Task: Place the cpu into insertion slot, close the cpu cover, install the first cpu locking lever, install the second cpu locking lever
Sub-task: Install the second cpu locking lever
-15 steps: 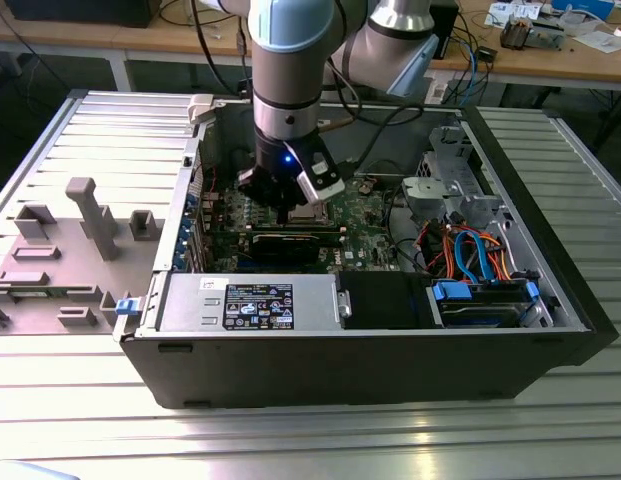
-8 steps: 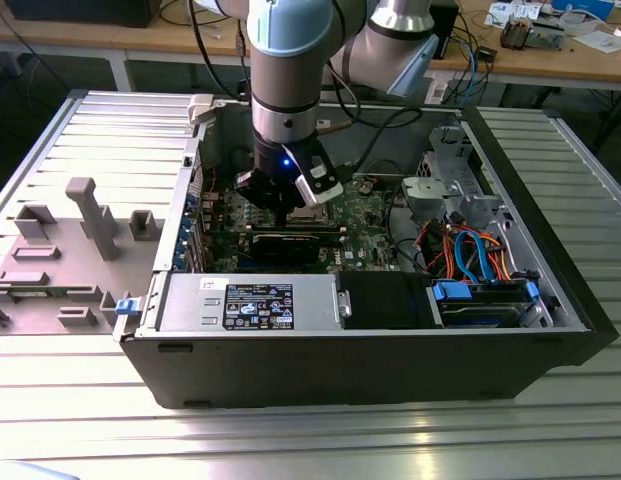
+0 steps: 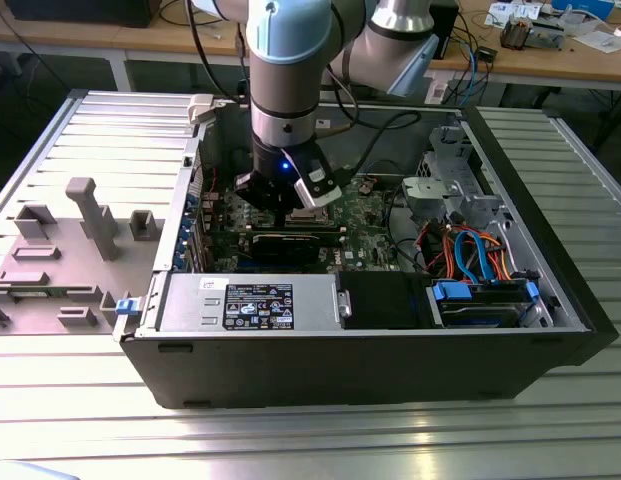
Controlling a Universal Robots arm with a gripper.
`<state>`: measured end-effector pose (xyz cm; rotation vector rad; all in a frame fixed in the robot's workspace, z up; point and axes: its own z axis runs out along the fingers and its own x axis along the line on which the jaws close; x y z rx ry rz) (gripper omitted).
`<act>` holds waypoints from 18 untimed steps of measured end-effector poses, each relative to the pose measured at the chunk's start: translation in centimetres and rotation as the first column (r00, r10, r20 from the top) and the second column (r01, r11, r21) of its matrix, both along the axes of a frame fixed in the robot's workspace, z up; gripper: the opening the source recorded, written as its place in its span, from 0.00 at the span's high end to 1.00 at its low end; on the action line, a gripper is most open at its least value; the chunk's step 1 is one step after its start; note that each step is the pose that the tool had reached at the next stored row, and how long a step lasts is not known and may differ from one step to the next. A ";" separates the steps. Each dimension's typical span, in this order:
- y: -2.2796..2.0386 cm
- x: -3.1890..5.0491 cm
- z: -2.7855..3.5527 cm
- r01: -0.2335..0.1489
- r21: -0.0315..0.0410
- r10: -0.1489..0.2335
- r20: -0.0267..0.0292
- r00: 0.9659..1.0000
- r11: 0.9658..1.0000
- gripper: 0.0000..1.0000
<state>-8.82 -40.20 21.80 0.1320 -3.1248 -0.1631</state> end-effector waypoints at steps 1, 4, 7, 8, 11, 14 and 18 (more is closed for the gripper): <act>0.00 -0.02 -0.06 0.000 0.000 0.000 -0.001 1.000 1.000 0.89; 0.00 -0.14 -0.32 0.000 0.003 0.000 -0.002 1.000 1.000 0.89; -0.01 -0.16 -0.57 0.000 0.005 0.000 -0.004 1.000 1.000 0.89; 0.00 -0.18 -0.73 0.000 0.008 0.000 -0.004 1.000 1.000 0.89; 0.00 -0.20 -0.87 0.000 0.011 0.000 -0.007 1.000 1.000 0.89; 0.23 -0.51 -1.11 0.001 0.021 0.000 -0.008 1.000 1.000 0.89; 0.46 -0.53 -1.48 0.001 0.042 0.000 -0.008 1.000 0.999 0.89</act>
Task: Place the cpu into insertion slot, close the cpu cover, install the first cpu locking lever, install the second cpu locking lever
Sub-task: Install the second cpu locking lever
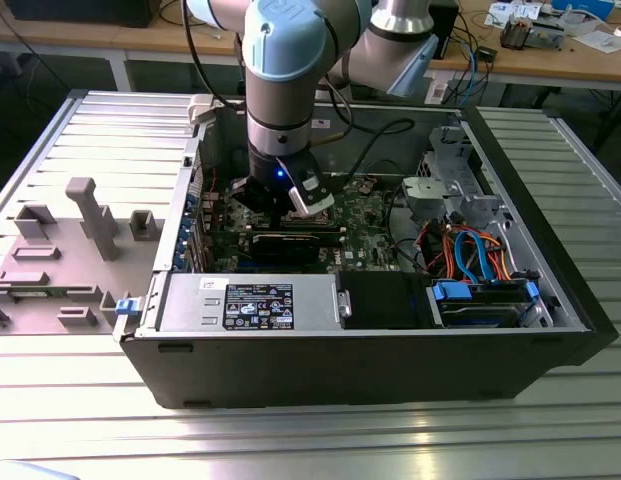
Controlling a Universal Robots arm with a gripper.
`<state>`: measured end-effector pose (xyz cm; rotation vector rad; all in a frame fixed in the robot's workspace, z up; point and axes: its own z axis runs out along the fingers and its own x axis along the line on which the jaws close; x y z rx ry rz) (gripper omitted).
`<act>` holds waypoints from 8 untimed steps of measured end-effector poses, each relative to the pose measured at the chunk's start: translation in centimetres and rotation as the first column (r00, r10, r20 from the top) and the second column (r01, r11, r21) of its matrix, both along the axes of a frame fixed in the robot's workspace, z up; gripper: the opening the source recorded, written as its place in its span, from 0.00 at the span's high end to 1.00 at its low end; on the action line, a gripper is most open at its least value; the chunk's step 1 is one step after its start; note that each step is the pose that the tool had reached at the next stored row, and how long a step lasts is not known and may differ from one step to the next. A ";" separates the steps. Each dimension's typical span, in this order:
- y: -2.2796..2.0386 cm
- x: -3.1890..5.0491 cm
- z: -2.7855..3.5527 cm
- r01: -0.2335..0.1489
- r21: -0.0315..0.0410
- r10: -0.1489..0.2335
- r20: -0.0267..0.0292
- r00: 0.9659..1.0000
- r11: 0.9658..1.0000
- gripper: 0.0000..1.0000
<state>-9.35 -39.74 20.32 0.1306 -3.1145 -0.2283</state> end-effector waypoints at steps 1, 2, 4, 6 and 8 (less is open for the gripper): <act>0.02 0.00 -0.02 0.000 0.001 0.000 0.000 1.000 1.000 0.89; 0.07 -0.04 -0.02 0.000 0.001 0.000 0.000 1.000 1.000 0.89; 0.16 -0.08 -0.01 0.000 0.001 0.000 0.000 1.000 1.000 0.89; 0.28 -0.13 -0.05 0.000 0.002 0.000 0.000 1.000 1.000 0.89; 0.34 -0.18 -0.11 0.000 0.005 0.000 0.000 1.000 1.000 0.89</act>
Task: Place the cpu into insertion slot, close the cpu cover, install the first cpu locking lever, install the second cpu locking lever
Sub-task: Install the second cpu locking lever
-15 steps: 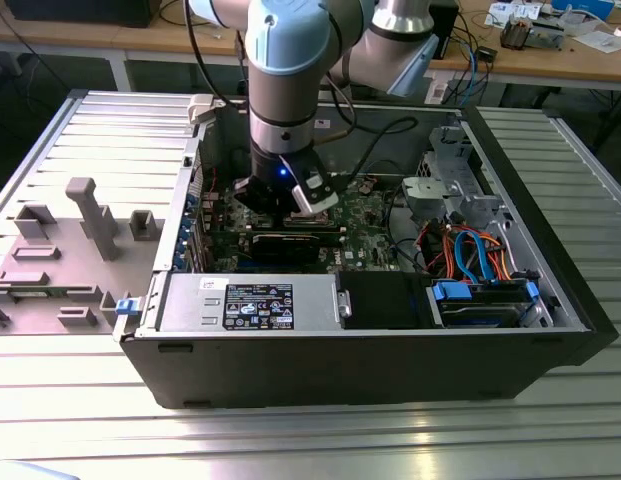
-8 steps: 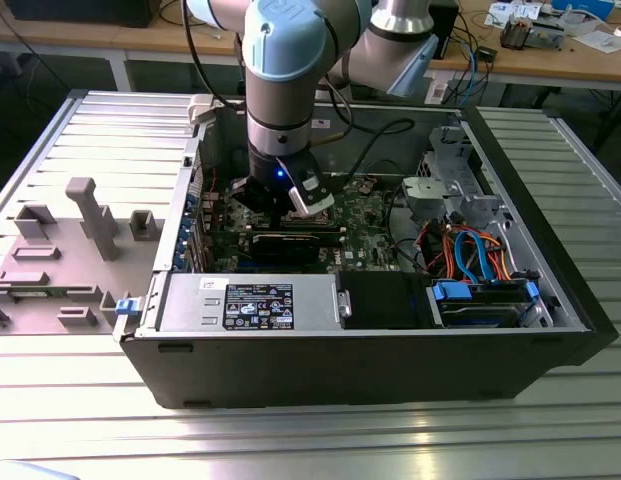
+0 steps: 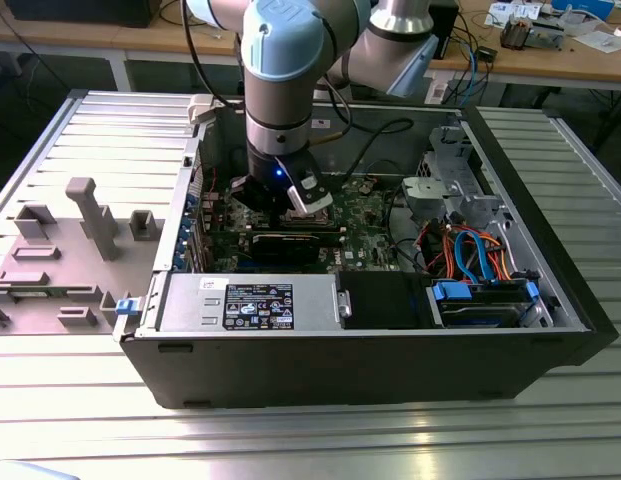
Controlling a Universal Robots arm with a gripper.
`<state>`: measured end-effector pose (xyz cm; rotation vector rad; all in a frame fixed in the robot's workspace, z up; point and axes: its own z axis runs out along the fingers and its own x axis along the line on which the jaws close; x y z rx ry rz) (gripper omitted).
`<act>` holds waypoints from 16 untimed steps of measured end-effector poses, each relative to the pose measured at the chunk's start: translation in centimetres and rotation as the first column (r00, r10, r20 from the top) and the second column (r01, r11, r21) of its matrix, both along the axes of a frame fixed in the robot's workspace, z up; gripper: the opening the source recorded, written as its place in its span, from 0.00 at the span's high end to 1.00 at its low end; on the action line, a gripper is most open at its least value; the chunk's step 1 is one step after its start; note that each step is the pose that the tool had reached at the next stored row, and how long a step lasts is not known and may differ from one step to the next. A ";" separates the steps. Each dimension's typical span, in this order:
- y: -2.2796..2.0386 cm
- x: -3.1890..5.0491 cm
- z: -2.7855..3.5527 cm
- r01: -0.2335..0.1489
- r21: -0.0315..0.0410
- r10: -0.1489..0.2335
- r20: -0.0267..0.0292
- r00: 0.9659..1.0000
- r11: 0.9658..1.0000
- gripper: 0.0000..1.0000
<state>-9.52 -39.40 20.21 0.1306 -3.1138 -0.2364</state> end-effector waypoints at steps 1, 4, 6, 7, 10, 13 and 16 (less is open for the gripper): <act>0.01 -0.01 -0.03 0.000 0.002 0.000 0.000 1.000 1.000 0.89; 0.01 -0.04 -0.14 0.000 0.006 0.000 0.000 1.000 1.000 0.89; 0.01 -0.04 -0.15 0.000 0.006 0.000 0.000 1.000 1.000 0.89; 0.00 -0.03 -0.16 0.000 0.006 0.000 0.000 1.000 1.000 0.89; -0.02 -0.03 -0.12 0.000 0.006 0.000 -0.001 1.000 1.000 0.89; -0.02 -0.04 0.41 0.000 0.006 0.000 -0.003 1.000 1.000 0.89; -0.01 -0.04 0.61 0.000 0.006 0.000 -0.003 1.000 1.000 0.89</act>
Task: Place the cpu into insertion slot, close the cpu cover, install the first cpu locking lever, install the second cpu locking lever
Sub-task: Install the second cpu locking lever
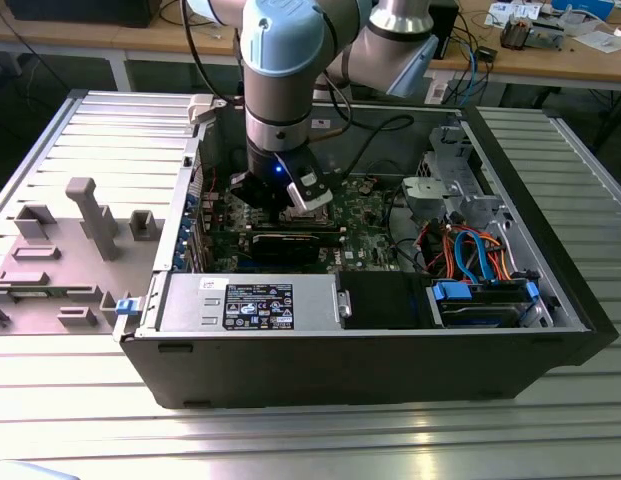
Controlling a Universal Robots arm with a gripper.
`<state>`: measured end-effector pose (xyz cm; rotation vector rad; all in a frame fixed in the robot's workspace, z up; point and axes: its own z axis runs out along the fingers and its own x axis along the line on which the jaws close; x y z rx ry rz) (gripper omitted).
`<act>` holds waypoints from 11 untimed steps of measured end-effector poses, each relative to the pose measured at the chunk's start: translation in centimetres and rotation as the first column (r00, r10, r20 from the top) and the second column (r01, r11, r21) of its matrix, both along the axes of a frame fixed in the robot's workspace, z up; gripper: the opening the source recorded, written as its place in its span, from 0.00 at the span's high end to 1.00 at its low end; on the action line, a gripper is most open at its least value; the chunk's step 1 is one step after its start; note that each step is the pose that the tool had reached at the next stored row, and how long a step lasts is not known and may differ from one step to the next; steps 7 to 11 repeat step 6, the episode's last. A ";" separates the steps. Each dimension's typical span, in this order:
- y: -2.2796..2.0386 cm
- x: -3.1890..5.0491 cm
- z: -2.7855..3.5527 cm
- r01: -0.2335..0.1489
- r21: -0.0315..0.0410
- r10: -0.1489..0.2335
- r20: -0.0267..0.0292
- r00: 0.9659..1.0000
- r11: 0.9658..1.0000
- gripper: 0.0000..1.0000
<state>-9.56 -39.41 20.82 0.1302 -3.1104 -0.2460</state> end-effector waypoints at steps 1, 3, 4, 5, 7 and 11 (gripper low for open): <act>0.00 0.00 0.01 0.000 0.000 0.000 0.000 1.000 1.000 0.89; 0.00 0.00 0.01 0.000 0.000 0.000 0.000 1.000 1.000 0.89; 0.00 0.00 0.01 0.000 0.000 0.000 0.000 1.000 1.000 0.89; 0.00 0.00 0.02 0.000 0.000 0.000 0.000 1.000 1.000 0.89; 0.00 0.00 0.02 0.000 0.000 0.000 0.000 1.000 1.000 0.89; 0.00 0.00 0.02 0.000 0.000 0.000 0.000 1.000 1.000 0.89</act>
